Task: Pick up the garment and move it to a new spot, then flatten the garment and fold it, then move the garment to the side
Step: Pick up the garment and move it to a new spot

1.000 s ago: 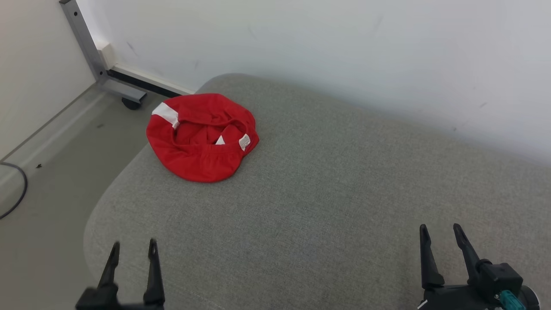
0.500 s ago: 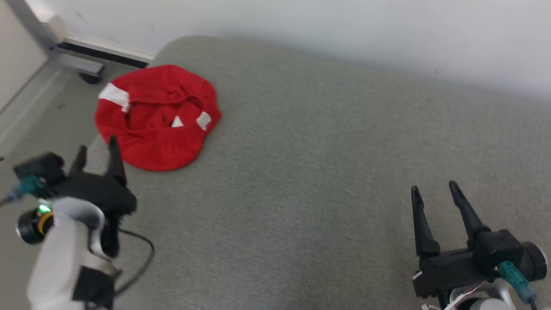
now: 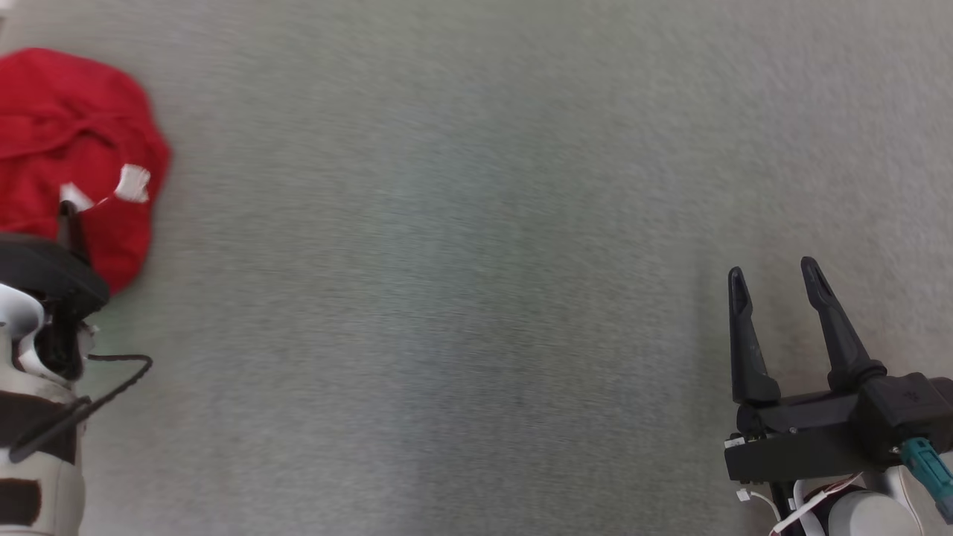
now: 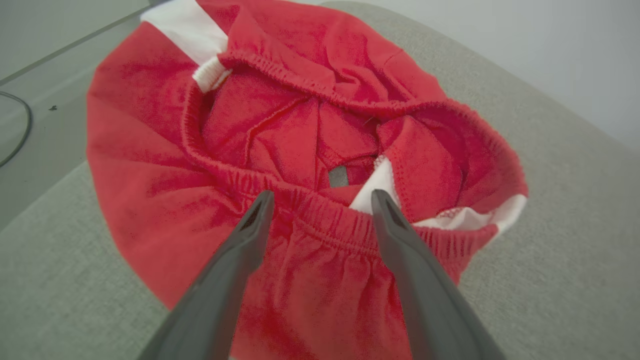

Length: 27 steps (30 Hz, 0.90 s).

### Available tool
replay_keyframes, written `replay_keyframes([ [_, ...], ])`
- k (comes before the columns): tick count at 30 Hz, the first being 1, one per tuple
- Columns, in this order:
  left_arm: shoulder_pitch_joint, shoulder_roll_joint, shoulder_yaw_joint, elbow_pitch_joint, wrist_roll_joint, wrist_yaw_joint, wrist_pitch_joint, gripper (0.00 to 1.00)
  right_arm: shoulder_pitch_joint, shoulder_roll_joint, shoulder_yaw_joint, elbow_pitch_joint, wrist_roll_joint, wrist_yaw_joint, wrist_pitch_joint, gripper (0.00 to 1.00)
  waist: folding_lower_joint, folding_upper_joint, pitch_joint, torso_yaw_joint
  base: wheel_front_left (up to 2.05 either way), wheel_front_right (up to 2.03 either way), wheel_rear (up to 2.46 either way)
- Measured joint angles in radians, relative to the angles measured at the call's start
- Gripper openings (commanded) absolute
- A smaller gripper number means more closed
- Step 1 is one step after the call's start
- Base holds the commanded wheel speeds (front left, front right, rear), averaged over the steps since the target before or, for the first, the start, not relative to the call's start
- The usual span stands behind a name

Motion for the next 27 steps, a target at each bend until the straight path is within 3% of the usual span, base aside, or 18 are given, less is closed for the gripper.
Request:
replay_keyframes([
  [5,-0.044,0.026,-0.009,0.058,0.002,0.02,0.051,1.0,-0.016,0.004,-0.003,0.003,0.006,0.0,-0.018,1.0,-0.0001,0.0,0.069,-0.074,0.0,0.0,0.0],
  [6,-0.055,0.039,-0.011,0.067,0.004,0.022,0.066,0.81,-0.02,0.005,-0.001,0.006,0.007,0.0,-0.022,1.0,-0.0002,-0.0001,0.078,-0.087,0.0,0.0,0.0],
  [7,-0.061,0.048,-0.013,0.074,0.005,0.026,0.077,0.81,-0.022,0.005,0.002,0.008,0.011,0.0,-0.026,1.0,-0.0004,-0.0002,0.087,-0.1,0.0,0.0,0.0],
  [8,-0.067,0.057,-0.016,0.079,0.007,0.029,0.086,0.0,-0.024,0.006,0.006,0.013,0.015,0.0,-0.028,1.0,-0.0005,-0.0003,0.094,-0.112,0.0,0.0,0.0],
  [14,-0.085,0.094,-0.042,0.095,0.019,0.027,0.127,0.0,-0.036,0.008,0.02,0.052,0.025,0.0,-0.043,1.0,-0.0005,-0.0003,0.094,-0.154,0.0,0.0,0.0],
  [19,-0.068,0.103,-0.075,0.078,0.027,-0.007,0.16,0.0,-0.039,0.009,0.023,0.105,0.062,0.0,-0.069,1.0,-0.0003,-0.0001,0.048,-0.16,0.0,0.0,0.0],
  [27,-0.034,0.147,-0.14,-0.089,0.071,-0.026,0.109,0.0,-0.03,0.009,0.044,0.212,0.138,0.0,-0.125,1.0,-0.0003,-0.0002,-0.092,-0.151,0.0,0.0,0.0],
])
